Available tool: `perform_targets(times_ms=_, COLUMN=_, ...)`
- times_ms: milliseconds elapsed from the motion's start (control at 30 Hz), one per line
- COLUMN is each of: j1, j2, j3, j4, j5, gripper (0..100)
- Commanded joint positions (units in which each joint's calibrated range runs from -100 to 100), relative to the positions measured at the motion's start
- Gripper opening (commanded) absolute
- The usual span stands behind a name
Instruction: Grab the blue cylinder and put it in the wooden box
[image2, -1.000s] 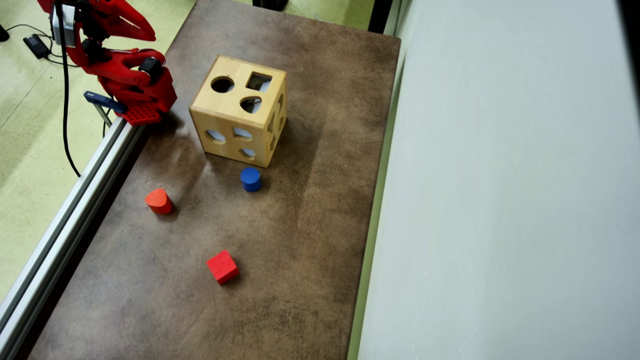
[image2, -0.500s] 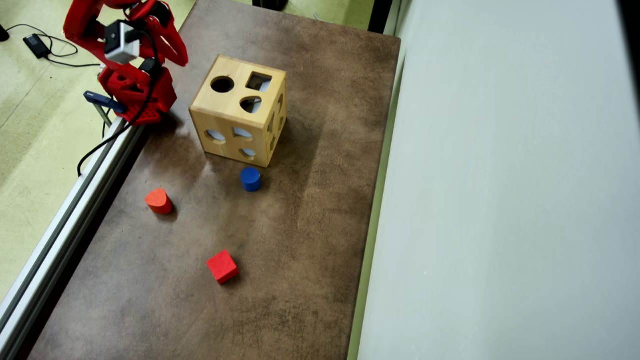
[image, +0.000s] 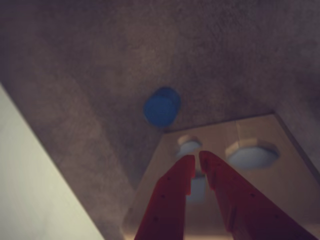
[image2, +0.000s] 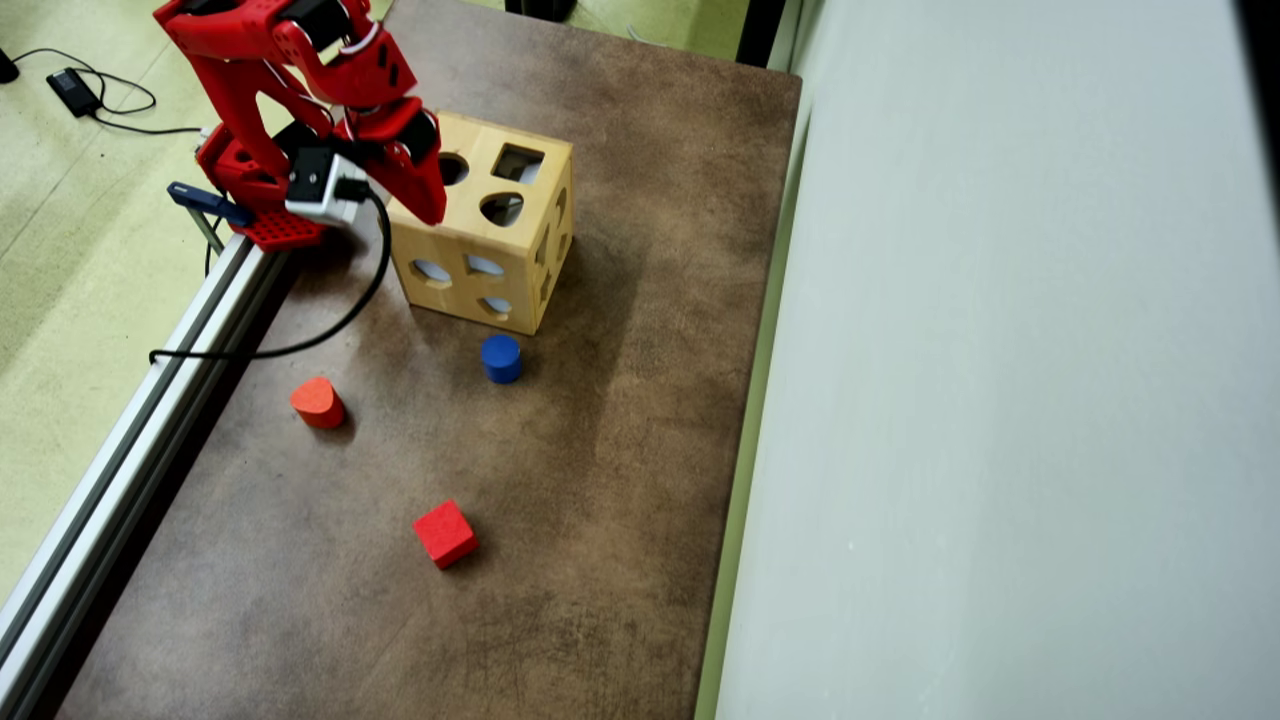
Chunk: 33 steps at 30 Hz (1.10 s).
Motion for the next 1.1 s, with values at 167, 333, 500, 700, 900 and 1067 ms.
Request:
perform_targets(times_ms=167, j1=0.51, j2=6.47, j3=-2.70, j4=-15.90, j5=0.29, gripper=3)
perform_targets(times_ms=333, j1=-1.64, j2=9.53, j3=-1.89, j4=-19.44, j5=0.29, gripper=3)
perform_targets(times_ms=500, j1=-2.83, j2=15.56, j3=-2.78, j4=-20.33, j5=0.29, gripper=3)
perform_targets(times_ms=700, j1=-4.24, j2=19.89, j3=-2.78, j4=-21.77, j5=0.29, gripper=3)
perform_targets(times_ms=900, j1=-5.36, j2=21.93, j3=-2.78, j4=-25.96, j5=0.29, gripper=3)
perform_targets(times_ms=1067, j1=-6.40, j2=22.01, j3=-2.70, j4=-26.84, j5=0.29, gripper=3)
